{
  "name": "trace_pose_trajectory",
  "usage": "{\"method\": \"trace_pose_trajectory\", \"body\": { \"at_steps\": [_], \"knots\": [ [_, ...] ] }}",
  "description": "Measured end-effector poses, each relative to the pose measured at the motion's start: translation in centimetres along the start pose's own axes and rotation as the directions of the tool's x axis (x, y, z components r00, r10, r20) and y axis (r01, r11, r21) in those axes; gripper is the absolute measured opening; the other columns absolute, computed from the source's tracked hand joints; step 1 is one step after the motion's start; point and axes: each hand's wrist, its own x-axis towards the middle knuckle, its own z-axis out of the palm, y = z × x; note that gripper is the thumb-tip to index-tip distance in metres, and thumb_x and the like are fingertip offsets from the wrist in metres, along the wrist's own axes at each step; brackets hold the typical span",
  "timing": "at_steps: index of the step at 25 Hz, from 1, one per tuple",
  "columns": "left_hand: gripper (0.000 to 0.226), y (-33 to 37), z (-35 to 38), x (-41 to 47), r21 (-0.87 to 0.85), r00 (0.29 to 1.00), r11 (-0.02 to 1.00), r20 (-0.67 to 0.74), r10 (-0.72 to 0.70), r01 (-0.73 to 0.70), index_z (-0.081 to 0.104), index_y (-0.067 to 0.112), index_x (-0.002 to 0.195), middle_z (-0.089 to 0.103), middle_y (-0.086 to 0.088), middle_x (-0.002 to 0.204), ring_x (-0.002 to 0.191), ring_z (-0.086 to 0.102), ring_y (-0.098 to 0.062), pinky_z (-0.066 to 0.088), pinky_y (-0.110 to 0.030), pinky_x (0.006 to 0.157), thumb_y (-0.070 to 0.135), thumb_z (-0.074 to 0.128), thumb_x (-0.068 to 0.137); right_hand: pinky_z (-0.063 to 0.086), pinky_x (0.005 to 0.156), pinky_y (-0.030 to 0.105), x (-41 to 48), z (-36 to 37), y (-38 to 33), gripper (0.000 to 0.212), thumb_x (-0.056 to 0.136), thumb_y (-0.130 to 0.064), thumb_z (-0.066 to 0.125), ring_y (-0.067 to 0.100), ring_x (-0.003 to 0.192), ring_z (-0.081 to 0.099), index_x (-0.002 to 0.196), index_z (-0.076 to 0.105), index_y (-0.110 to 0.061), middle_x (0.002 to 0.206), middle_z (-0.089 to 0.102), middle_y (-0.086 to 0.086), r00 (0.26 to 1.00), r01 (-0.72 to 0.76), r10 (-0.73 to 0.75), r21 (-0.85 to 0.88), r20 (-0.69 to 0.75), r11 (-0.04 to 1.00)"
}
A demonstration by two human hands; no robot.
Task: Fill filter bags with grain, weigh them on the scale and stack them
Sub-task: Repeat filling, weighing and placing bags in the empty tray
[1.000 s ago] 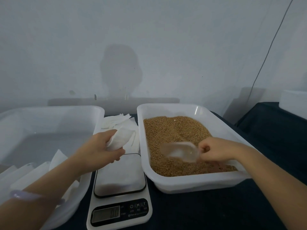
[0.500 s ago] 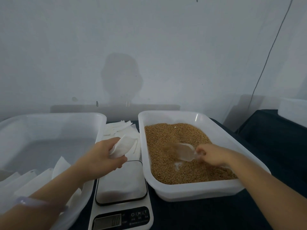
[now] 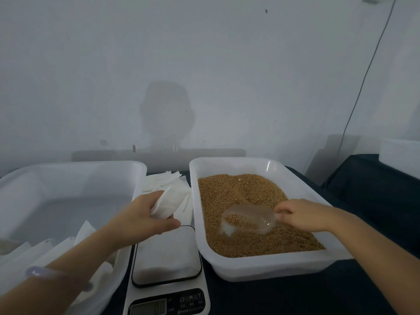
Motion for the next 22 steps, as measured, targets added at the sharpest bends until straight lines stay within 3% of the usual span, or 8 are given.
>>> {"method": "trace_pose_trajectory", "body": {
  "at_steps": [3, 5, 8, 10, 12, 17, 20, 22],
  "knots": [
    [0.022, 2.2, 0.7, 0.6, -0.088, 0.999, 0.996, 0.032, -0.006, 0.009, 0.060, 0.025, 0.078, 0.061, 0.009, 0.062, 0.055, 0.058, -0.003, 0.051, -0.021, 0.055, 0.015, 0.079, 0.073, 0.042, 0.074, 0.018, -0.7, -0.2, 0.9, 0.034, 0.085, -0.055, 0.057, -0.002, 0.091, 0.053, 0.110, 0.054, -0.033, 0.101, 0.054, -0.018, 1.000, 0.005, -0.005, -0.011, -0.001, 1.000],
    [0.026, 3.6, 2.0, 1.3, -0.114, 0.999, 0.993, 0.052, -0.014, 0.020, 0.061, 0.028, 0.088, 0.063, 0.010, 0.071, 0.060, 0.061, -0.002, 0.051, -0.019, 0.056, 0.025, 0.080, 0.071, 0.046, 0.084, 0.023, -1.1, -0.1, 1.3, 0.033, 0.080, -0.050, 0.067, 0.002, 0.098, 0.053, 0.106, 0.052, -0.037, 0.110, 0.055, -0.015, 1.000, 0.009, -0.008, 0.040, -0.014, 0.999],
    [0.036, 4.7, 5.2, 2.6, 0.027, 1.000, 0.999, -0.011, 0.019, -0.019, 0.056, 0.027, 0.102, 0.062, 0.009, 0.088, 0.076, 0.061, -0.005, 0.050, -0.012, 0.061, 0.033, 0.076, 0.073, 0.043, 0.080, 0.019, -1.8, -0.2, 1.5, 0.024, 0.083, -0.042, 0.066, -0.001, 0.096, 0.053, 0.102, 0.053, -0.038, 0.107, 0.056, -0.017, 0.995, 0.067, -0.059, 0.097, -0.086, 0.993],
    [0.036, 4.9, 7.2, 3.1, 0.101, 0.992, 0.993, -0.108, 0.065, -0.054, 0.048, 0.030, 0.102, 0.053, 0.016, 0.087, 0.075, 0.053, 0.001, 0.042, -0.006, 0.051, 0.030, 0.073, 0.076, 0.042, 0.081, 0.017, -2.5, -0.3, 1.6, 0.017, 0.086, -0.039, 0.064, -0.003, 0.096, 0.053, 0.100, 0.054, -0.041, 0.104, 0.056, -0.019, 0.981, 0.120, -0.100, 0.114, -0.165, 0.986],
    [0.038, 4.7, 8.4, 3.6, 0.080, 0.986, 0.995, -0.148, 0.078, -0.067, 0.043, 0.032, 0.104, 0.049, 0.018, 0.087, 0.076, 0.051, 0.001, 0.038, -0.009, 0.047, 0.027, 0.072, 0.079, 0.042, 0.084, 0.018, -3.3, -0.8, 1.7, 0.019, 0.088, -0.035, 0.062, -0.004, 0.097, 0.053, 0.102, 0.054, -0.043, 0.103, 0.056, -0.021, 0.956, 0.144, -0.106, 0.124, -0.275, 0.982],
    [0.043, 3.9, 9.4, 4.7, 0.047, 0.978, 0.993, -0.173, 0.118, -0.111, 0.044, 0.032, 0.108, 0.050, 0.018, 0.091, 0.087, 0.053, -0.010, 0.038, -0.016, 0.059, 0.021, 0.073, 0.078, 0.042, 0.080, 0.016, -5.3, -3.7, 1.4, 0.029, 0.088, -0.031, 0.060, -0.003, 0.100, 0.053, 0.116, 0.053, -0.039, 0.107, 0.054, -0.024, 0.891, 0.200, -0.126, 0.127, -0.437, 0.972],
    [0.041, 3.8, 9.8, 4.8, 0.094, 0.968, 0.989, -0.210, 0.135, -0.118, 0.047, 0.026, 0.109, 0.055, 0.010, 0.094, 0.089, 0.054, -0.014, 0.041, -0.024, 0.065, 0.020, 0.073, 0.078, 0.043, 0.094, 0.027, -6.2, -5.7, 0.9, 0.033, 0.086, -0.032, 0.063, 0.001, 0.105, 0.054, 0.118, 0.057, -0.037, 0.112, 0.058, -0.018, 0.870, 0.210, -0.145, 0.088, -0.470, 0.974],
    [0.038, 3.7, 10.1, 4.8, 0.137, 0.954, 0.982, -0.254, 0.159, -0.128, 0.049, 0.022, 0.108, 0.057, 0.005, 0.097, 0.089, 0.055, -0.016, 0.043, -0.027, 0.068, 0.020, 0.072, 0.078, 0.035, 0.103, 0.032, -6.3, -6.5, 0.5, 0.034, 0.086, -0.035, 0.062, -0.001, 0.104, 0.051, 0.119, 0.057, -0.038, 0.112, 0.059, -0.017, 0.865, 0.202, -0.177, 0.002, -0.469, 0.979]
  ]
}}
